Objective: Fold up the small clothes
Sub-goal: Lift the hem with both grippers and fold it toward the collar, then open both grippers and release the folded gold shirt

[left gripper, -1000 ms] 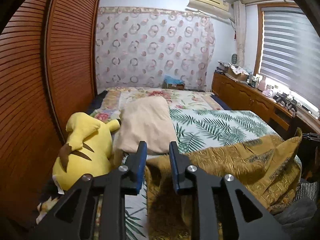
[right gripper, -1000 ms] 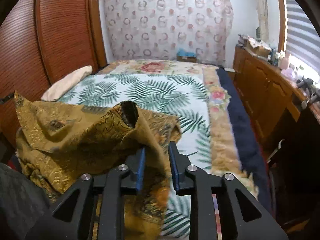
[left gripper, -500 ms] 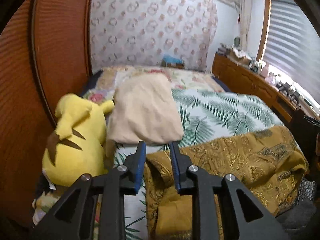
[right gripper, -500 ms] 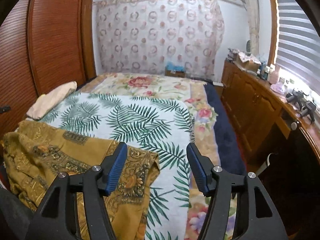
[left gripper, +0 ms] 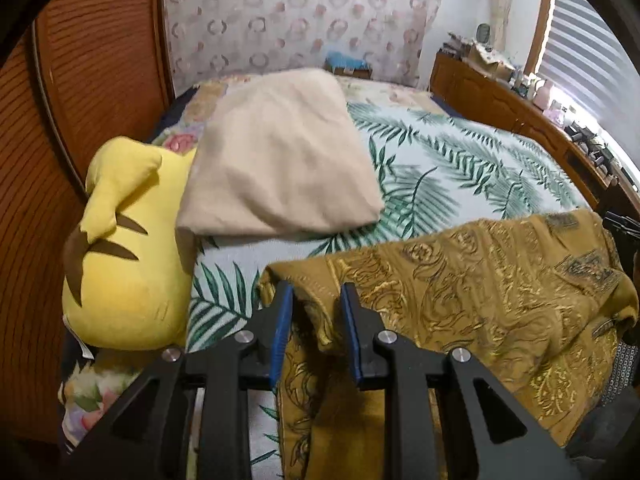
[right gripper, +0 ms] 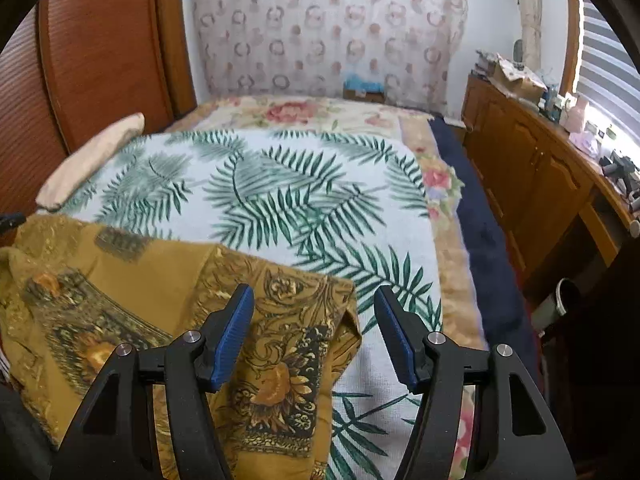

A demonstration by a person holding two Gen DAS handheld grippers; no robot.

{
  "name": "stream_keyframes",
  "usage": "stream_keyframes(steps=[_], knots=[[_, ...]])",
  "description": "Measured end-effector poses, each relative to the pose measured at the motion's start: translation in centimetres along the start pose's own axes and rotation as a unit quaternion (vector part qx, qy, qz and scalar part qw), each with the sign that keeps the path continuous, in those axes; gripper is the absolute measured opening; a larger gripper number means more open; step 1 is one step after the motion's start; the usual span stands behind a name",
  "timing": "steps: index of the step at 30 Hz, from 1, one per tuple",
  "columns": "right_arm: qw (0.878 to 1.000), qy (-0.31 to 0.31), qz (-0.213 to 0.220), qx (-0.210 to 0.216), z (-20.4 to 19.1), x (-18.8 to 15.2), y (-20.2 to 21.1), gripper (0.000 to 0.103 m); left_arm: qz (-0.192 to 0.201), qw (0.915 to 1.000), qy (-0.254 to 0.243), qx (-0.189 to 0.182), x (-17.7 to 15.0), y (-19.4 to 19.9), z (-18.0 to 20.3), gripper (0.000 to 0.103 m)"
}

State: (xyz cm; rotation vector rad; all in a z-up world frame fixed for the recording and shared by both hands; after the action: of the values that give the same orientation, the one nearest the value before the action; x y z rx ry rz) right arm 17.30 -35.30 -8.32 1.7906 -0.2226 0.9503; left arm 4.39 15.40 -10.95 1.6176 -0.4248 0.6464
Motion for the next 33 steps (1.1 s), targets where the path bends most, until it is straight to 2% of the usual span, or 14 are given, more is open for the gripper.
stream_keyframes(steps=[3, 8, 13, 14, 16, 18, 21, 25, 27, 29, 31, 33], knots=[[1.0, 0.0, -0.017, -0.009, 0.3, -0.4, -0.9, 0.066, -0.016, 0.9998, 0.003, 0.006, -0.4, -1.1, -0.1, 0.025], [0.999, -0.01, -0.033, -0.012, 0.9, -1.1, -1.9, 0.07, 0.006, 0.9998, -0.005, 0.018, -0.5, -1.1, 0.1, 0.029], [0.999, -0.018, -0.037, -0.009, 1.2, -1.7, -2.6, 0.072, 0.007, 0.9995, -0.019, 0.023, -0.1, -1.4, 0.1, 0.034], [0.999, -0.02, -0.037, -0.008, 1.3, -1.7, -2.6, 0.073, 0.006, 0.9994, -0.021, 0.026, 0.1, -1.6, 0.0, 0.035], [0.999, -0.024, -0.036, -0.007, 1.4, -1.7, -2.7, 0.074, 0.006, 0.9986, -0.023, 0.046, 0.4, -1.8, -0.1, 0.043], [0.999, -0.025, -0.036, -0.006, 1.4, -1.8, -2.7, 0.075, 0.008, 0.9981, -0.027, 0.055, 0.6, -1.9, 0.0, 0.044], [0.999, -0.024, -0.036, -0.007, 1.4, -1.8, -2.7, 0.076, 0.008, 0.9984, -0.027, 0.048, 0.7, -2.2, -0.2, 0.044], [0.999, -0.024, -0.036, -0.007, 1.4, -1.8, -2.6, 0.076, -0.006, 0.9998, -0.009, 0.015, 0.9, -2.5, -1.2, 0.045], [0.999, -0.024, -0.036, -0.006, 1.4, -1.8, -2.6, 0.076, -0.001, 0.9996, -0.025, 0.013, 0.7, -2.3, -0.9, 0.044], [0.999, -0.024, -0.036, -0.006, 1.5, -1.8, -2.7, 0.076, 0.001, 0.9995, -0.033, -0.002, 0.6, -2.2, -0.7, 0.035], [0.999, -0.025, -0.036, -0.006, 1.4, -1.8, -2.7, 0.077, 0.0, 0.9991, -0.04, -0.016, 0.6, -2.0, -0.5, 0.02], [0.999, -0.024, -0.039, -0.006, 1.4, -1.8, -2.7, 0.077, 0.004, 0.9985, -0.051, -0.019, 0.6, -1.6, -0.1, 0.008]])
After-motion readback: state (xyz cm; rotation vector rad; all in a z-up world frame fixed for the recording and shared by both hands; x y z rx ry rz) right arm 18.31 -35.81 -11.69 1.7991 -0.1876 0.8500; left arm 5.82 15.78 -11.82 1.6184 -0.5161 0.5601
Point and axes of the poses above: each gripper's, at about its wrist camera, not at the fingertips, and y roughly against the way its jaws point, z to its right, x to its top, the point moved 1 cm from there along -y, roughly the way its jaws point, and after that the axes turned 12 degrees about x, right-handed, at the moved point
